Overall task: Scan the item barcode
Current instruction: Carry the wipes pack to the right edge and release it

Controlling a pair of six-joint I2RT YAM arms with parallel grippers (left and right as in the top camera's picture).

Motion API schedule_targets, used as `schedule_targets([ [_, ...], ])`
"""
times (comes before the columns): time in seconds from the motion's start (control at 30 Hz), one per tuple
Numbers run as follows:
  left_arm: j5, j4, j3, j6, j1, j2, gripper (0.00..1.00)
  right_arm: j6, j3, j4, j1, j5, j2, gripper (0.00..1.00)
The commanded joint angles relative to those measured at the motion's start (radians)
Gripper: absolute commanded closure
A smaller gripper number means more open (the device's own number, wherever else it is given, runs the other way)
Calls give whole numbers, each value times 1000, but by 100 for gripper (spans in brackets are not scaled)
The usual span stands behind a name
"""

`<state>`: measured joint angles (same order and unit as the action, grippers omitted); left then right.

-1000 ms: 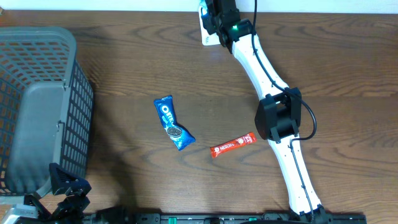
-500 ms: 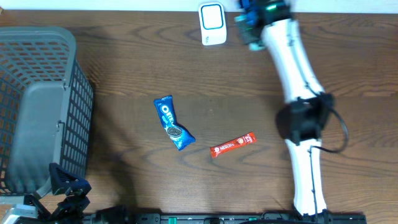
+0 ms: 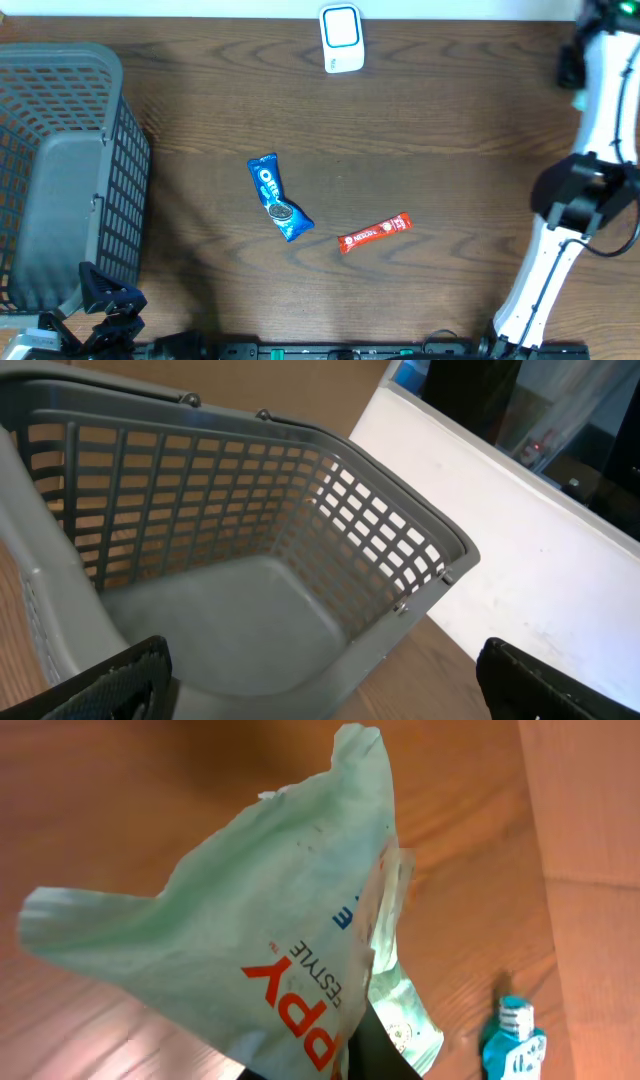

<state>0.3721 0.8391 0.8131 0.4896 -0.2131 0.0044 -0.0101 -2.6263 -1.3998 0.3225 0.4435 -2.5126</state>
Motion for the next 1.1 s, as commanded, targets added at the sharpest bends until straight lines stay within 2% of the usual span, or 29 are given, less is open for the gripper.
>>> schedule_targets([
  [0.0,6,-1,2,-17,3,-1,2,13,33,43,92,37,-53,99],
  [0.27,6,-1,2,-17,3,-1,2,18,147,127,251,36,-75,99],
  [0.3,6,-1,2,-18,3,-1,2,17,153,127,261,35,-75,89],
  [0.33,6,-1,2,-17,3,-1,2,18,154,122,270,29,-75,66],
  [0.37,6,-1,2,-17,3,-1,2,18,154,118,276,14,-75,47],
  [0.4,6,-1,2,-17,3,-1,2,17,154,115,279,-9,-70,33],
  [0.43,6,-1,2,-18,3,-1,2,18,154,111,278,-26,-63,14],
  [0.47,6,-1,2,-18,3,-1,2,18,154,107,270,-47,-50,1],
  [0.7,6,-1,2,-17,3,-1,2,51,154,40,134,-241,88,1],
  [0.97,6,-1,2,-17,3,-1,2,138,154,-143,-217,-582,206,1],
  [1.07,6,-1,2,-17,3,-1,2,144,154,-184,-364,-567,206,1],
])
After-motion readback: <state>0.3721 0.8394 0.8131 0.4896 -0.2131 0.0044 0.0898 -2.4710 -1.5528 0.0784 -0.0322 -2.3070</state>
